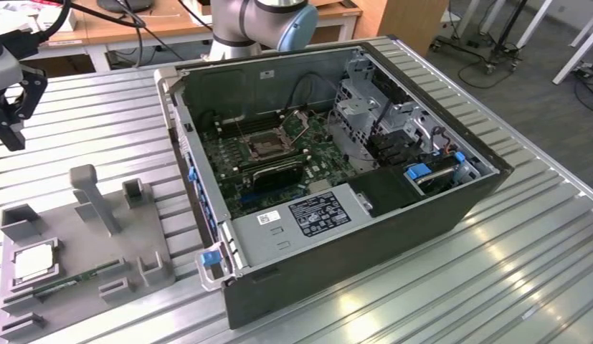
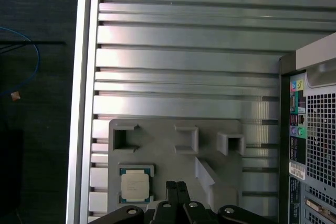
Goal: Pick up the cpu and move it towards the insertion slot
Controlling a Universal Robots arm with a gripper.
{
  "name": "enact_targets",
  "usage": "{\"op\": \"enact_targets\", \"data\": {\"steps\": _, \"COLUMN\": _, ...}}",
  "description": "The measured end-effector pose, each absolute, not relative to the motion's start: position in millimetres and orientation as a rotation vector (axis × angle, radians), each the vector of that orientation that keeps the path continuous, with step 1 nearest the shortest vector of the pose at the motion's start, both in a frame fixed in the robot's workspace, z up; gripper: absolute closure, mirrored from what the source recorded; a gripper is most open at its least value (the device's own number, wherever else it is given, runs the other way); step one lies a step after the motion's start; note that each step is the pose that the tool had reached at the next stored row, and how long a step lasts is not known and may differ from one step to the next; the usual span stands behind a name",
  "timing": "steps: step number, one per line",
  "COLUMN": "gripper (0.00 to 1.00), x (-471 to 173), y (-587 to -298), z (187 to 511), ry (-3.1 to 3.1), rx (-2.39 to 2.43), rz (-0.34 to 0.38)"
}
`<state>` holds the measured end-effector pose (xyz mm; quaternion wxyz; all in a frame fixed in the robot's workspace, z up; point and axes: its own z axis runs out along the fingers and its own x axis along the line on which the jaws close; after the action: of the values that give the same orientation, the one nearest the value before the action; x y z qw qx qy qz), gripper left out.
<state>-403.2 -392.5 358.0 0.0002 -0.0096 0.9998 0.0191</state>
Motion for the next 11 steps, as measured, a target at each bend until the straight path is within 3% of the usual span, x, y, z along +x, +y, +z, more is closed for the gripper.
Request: {"op": "enact_targets", "data": {"steps": 11, "gripper": 0.89, "x": -406.7, "y": -392.5, "z": 358.0, "ry": 3.14, "rx": -0.03, "rz": 0.06}}
